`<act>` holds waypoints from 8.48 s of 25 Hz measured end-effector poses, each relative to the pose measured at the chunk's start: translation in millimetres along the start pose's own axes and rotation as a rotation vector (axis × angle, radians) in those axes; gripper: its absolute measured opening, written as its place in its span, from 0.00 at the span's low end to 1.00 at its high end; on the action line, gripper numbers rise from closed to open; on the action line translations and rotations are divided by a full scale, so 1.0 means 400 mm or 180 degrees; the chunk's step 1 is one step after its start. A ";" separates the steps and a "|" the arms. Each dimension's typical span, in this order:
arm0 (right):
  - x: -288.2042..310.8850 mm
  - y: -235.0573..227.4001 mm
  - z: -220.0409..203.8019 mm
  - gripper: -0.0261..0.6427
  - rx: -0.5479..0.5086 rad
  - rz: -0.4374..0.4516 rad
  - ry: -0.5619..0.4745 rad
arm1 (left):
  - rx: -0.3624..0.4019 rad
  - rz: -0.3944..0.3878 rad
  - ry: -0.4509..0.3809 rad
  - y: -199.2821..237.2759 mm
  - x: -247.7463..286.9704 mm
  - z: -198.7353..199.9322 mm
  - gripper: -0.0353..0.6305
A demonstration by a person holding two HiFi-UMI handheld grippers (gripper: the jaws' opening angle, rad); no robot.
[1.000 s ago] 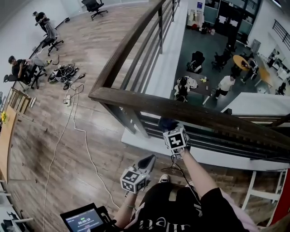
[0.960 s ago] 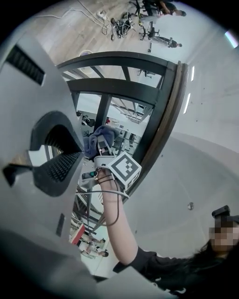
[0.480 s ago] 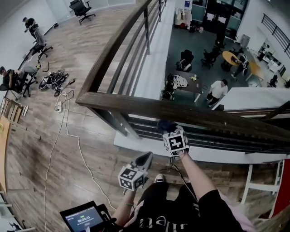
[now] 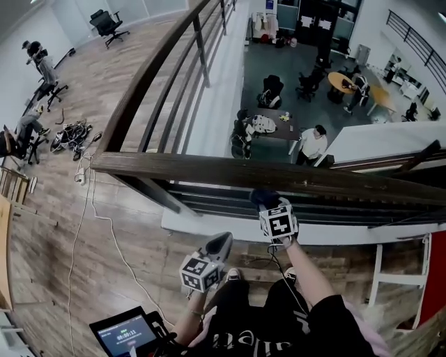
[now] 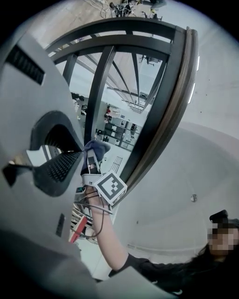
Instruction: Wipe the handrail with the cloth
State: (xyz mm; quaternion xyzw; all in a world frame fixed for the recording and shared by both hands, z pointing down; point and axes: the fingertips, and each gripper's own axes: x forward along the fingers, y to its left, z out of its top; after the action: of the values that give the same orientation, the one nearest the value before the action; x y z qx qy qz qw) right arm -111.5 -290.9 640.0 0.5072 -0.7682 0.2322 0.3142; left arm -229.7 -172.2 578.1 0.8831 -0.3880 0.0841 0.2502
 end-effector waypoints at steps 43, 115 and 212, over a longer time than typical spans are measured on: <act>-0.630 -1.342 -0.678 0.20 0.0752 -0.1109 0.0396 | 0.0345 -0.0638 0.0442 -0.809 0.644 -0.090 0.05; 0.422 0.328 -0.120 0.20 -0.0882 0.0503 0.0504 | -0.0360 0.0500 0.0262 0.291 -0.166 -0.386 0.05; -0.498 -1.648 -1.047 0.20 0.1032 -0.0794 0.0459 | 0.0220 -0.0487 0.1047 -1.074 0.897 -0.447 0.05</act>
State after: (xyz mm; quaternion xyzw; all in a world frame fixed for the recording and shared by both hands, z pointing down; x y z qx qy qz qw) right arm 659.2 -130.9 813.1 0.6243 -0.6277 0.3476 0.3089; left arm 336.6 -66.0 693.1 0.8924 -0.2704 0.2214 0.2855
